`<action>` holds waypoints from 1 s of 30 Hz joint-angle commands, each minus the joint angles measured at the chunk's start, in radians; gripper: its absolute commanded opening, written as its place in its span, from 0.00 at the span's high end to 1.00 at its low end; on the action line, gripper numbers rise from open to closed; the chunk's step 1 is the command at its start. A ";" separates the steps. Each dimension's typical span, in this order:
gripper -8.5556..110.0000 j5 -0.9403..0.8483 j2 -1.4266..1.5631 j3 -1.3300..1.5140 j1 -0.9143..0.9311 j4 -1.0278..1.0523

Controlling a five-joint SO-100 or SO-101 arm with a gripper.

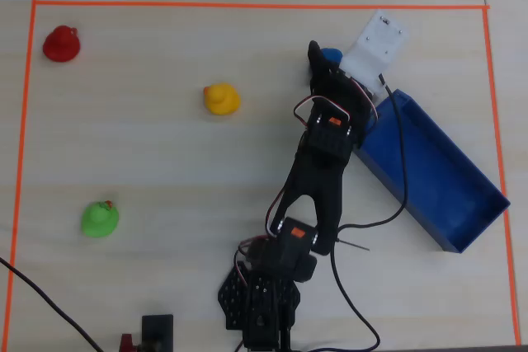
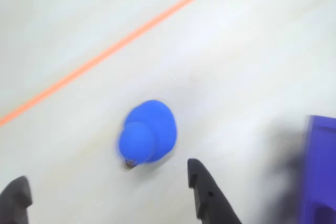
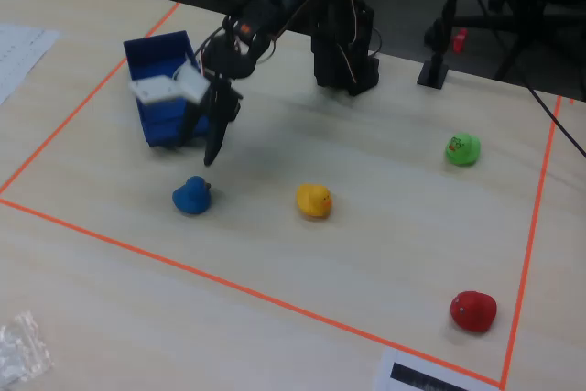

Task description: Grasp blue duck and put it into box.

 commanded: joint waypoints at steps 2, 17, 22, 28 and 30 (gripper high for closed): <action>0.58 0.009 -0.152 -0.017 0.000 -0.210; 0.65 0.034 -0.252 0.017 -0.034 -0.357; 0.93 0.044 -0.268 0.055 -0.048 -0.440; 0.93 0.063 -0.241 0.060 -0.040 -0.431; 0.93 0.069 -0.222 0.057 -0.031 -0.430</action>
